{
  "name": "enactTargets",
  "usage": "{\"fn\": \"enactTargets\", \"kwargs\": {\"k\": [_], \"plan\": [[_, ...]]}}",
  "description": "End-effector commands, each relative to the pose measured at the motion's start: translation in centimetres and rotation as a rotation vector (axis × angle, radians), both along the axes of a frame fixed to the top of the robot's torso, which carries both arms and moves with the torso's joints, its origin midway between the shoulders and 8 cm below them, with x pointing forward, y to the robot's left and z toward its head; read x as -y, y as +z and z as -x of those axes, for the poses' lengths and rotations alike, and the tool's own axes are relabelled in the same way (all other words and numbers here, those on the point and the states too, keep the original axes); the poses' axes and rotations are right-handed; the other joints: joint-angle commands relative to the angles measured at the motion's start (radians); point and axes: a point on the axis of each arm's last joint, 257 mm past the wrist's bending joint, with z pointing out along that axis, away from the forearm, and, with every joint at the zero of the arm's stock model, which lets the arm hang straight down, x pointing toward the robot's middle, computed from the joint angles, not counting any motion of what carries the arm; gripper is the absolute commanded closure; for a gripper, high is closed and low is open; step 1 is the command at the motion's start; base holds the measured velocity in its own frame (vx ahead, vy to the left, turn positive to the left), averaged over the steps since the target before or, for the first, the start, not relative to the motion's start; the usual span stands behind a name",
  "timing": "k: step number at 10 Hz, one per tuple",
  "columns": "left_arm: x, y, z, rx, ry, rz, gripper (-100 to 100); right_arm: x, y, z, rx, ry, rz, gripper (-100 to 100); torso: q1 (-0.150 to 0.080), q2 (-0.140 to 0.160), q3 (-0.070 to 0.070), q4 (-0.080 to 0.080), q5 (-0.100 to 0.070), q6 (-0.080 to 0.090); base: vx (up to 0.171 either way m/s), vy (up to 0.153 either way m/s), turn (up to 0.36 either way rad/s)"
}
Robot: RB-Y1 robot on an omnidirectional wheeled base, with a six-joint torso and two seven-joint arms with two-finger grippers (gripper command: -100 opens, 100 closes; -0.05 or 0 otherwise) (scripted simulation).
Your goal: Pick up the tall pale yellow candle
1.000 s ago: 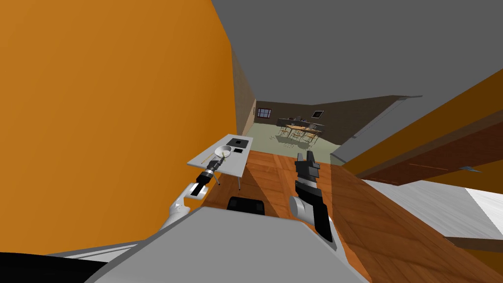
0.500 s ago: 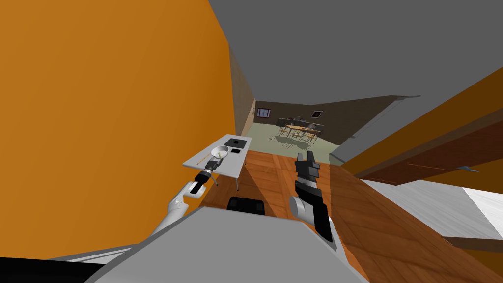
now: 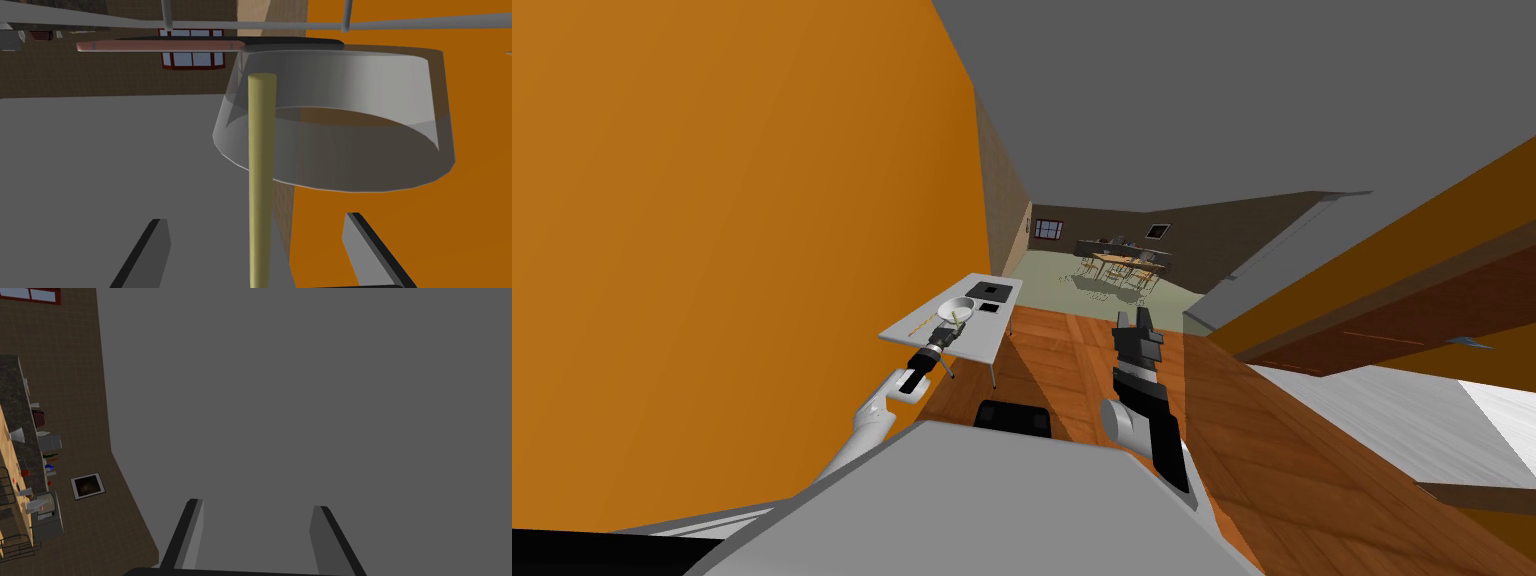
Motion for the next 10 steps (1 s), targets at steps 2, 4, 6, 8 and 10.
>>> {"fn": "enactTargets", "kwargs": {"k": [2, 4, 6, 8, 10], "plan": [[0.0, 0.0, 0.0, 0.000, 0.000, 0.000, 100, 0.0, 0.0, 0.0, 0.000, 0.000, 0.000, 0, 0.000, 0.000, 0.000, 0.000, 0.000, 0.000, 0.000, 0.000, 0.000], [0.0, 0.0, 0.0, 0.000, 0.000, 0.000, 100, 0.0, 0.0, 0.0, 0.000, 0.000, 0.000, 0, 0.000, 0.000, 0.000, 0.000, 0.000, 0.000, 0.000, 0.000, 0.000], [0.0, 0.0, 0.0, 0.000, 0.000, 0.000, 0, 0.0, 0.0, 0.0, 0.000, 0.000, 0.000, 0, 0.000, 0.000, 0.000, 0.000, 0.000, 0.000, 0.000, 0.000, 0.000], [-1.4, 1.2, -0.5, -0.001, 0.016, -0.008, -100, 0.0, 0.0, 0.0, 0.000, 0.000, 0.000, 0, -0.001, 0.001, 0.001, 0.000, 0.000, 0.000, -0.024, -0.032, -0.041], [-2.3, 2.1, -0.9, 0.000, 0.029, -0.014, -100, 0.0, 0.0, 0.0, 0.000, 0.000, 0.000, 0, -0.002, 0.002, 0.001, 0.000, 0.000, 0.000, -0.029, -0.036, -0.027]]}}
